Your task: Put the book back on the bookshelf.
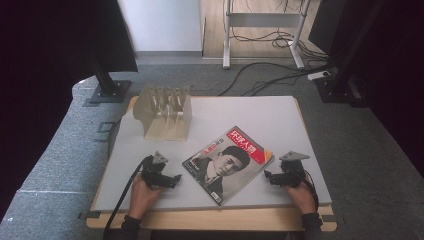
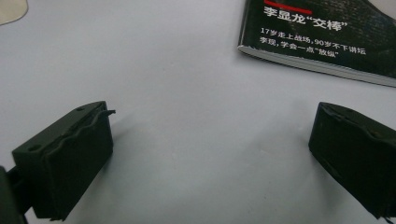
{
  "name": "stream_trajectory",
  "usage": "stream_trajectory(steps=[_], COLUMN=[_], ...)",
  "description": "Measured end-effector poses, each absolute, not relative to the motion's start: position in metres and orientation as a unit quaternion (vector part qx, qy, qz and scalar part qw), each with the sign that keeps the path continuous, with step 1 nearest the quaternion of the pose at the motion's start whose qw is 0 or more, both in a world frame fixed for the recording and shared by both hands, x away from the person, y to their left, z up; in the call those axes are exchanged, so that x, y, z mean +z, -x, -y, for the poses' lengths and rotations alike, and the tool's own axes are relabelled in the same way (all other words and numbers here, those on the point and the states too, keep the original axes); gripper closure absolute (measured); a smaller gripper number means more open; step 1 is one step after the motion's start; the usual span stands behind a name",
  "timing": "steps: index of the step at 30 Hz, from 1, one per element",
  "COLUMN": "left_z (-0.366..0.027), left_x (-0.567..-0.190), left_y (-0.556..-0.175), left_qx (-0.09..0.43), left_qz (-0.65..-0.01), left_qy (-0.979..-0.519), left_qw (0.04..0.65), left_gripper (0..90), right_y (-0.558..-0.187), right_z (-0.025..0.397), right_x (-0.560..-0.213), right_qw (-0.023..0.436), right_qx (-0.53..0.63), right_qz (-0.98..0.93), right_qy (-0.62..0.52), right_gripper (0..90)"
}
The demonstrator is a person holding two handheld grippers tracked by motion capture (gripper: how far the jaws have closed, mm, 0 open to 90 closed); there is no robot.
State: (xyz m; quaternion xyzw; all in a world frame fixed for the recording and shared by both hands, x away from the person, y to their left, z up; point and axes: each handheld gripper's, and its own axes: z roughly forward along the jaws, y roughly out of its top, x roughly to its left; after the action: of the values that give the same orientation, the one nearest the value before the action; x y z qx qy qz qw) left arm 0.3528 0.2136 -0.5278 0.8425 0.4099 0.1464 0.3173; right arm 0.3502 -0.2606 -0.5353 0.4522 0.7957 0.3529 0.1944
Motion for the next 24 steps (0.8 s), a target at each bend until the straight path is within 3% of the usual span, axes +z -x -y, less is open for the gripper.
stream_trajectory(steps=[24], left_z=[-0.198], left_x=[-0.513], left_y=[-0.368], left_qx=[0.125], left_qz=[-0.359], left_qy=[-0.871], left_qw=[0.313], left_gripper=[0.0], right_y=[-0.349], right_z=[0.255], right_x=[-0.522], right_qw=[0.192], right_qx=[0.363], right_qz=[-0.802], right_qy=[-0.433], right_gripper=[7.4])
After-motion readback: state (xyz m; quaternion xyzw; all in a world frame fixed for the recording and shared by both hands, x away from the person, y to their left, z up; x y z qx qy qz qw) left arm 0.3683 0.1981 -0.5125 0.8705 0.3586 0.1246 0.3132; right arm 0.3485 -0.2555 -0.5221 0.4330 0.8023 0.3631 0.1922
